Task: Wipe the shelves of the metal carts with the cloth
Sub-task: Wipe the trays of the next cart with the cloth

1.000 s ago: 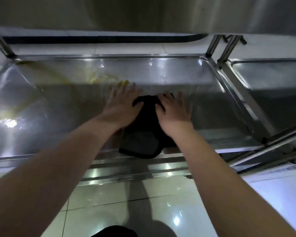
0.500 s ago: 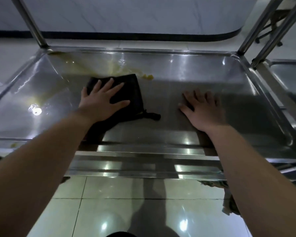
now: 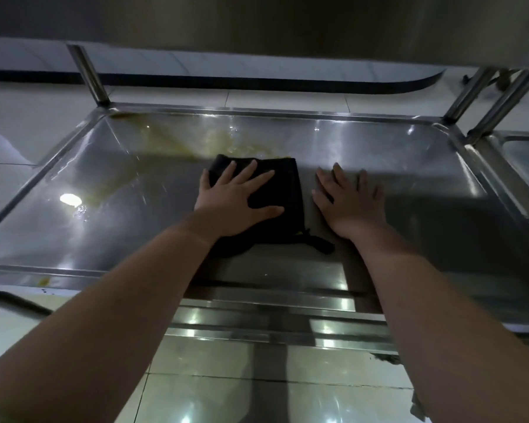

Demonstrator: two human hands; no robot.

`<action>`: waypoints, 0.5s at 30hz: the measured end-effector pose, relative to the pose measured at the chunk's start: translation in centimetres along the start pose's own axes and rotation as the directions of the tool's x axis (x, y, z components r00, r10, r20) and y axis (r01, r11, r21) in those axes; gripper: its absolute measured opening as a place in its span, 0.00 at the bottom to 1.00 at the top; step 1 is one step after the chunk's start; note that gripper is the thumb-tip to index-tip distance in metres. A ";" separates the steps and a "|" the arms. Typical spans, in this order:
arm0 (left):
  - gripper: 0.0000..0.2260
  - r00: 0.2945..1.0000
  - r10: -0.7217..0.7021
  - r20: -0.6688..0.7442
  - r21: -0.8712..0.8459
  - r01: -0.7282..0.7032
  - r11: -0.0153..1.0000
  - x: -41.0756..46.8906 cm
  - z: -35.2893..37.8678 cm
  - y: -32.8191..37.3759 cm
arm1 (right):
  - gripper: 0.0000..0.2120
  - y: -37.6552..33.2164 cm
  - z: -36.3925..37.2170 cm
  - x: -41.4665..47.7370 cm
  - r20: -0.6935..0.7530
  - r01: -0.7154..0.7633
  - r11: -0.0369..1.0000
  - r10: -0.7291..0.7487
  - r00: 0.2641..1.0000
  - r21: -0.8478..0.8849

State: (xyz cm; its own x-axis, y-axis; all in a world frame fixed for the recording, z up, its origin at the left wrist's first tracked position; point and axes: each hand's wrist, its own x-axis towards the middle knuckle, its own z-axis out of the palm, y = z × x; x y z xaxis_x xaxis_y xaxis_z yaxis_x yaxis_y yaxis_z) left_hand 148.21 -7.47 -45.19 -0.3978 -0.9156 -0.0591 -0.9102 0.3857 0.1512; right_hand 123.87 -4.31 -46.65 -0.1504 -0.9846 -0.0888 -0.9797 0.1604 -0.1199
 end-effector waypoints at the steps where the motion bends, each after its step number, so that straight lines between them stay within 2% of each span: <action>1: 0.38 0.999 -0.039 -0.009 -0.003 0.039 0.999 0.8 -0.4 -1.1 | 0.27 -0.1 0.2 0.0 -0.010 0.001 1.000 -0.001 1.000 0.002; 4: 0.36 0.984 -0.176 0.000 0.028 0.176 0.984 3.5 -1.6 -4.1 | 0.27 -0.5 0.4 0.2 -0.026 0.004 1.000 -0.004 1.000 -0.009; 6: 0.34 0.974 -0.220 0.047 0.055 0.218 0.974 5.5 -2.1 -4.4 | 0.27 -0.6 0.5 0.2 -0.022 0.003 1.000 -0.004 1.000 -0.022; 9: 0.32 0.967 -0.231 0.107 -0.005 0.233 0.972 8.2 -2.1 -1.5 | 0.27 -0.6 0.4 -0.1 -0.033 -0.007 0.999 0.005 0.999 -0.043; 15: 0.30 0.986 -0.159 0.047 0.054 0.156 0.986 10.0 -0.4 6.0 | 0.27 -0.4 0.2 -0.3 -0.028 -0.001 0.999 0.000 1.000 -0.055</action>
State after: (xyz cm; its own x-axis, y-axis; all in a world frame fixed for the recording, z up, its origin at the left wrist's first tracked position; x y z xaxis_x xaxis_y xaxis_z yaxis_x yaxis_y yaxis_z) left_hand 138.81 -14.35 -44.46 -0.2534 -0.9587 -0.1291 -0.9660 0.2437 0.0865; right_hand 124.29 -4.08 -46.74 -0.1537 -0.9862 -0.0610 -0.9853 0.1576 -0.0655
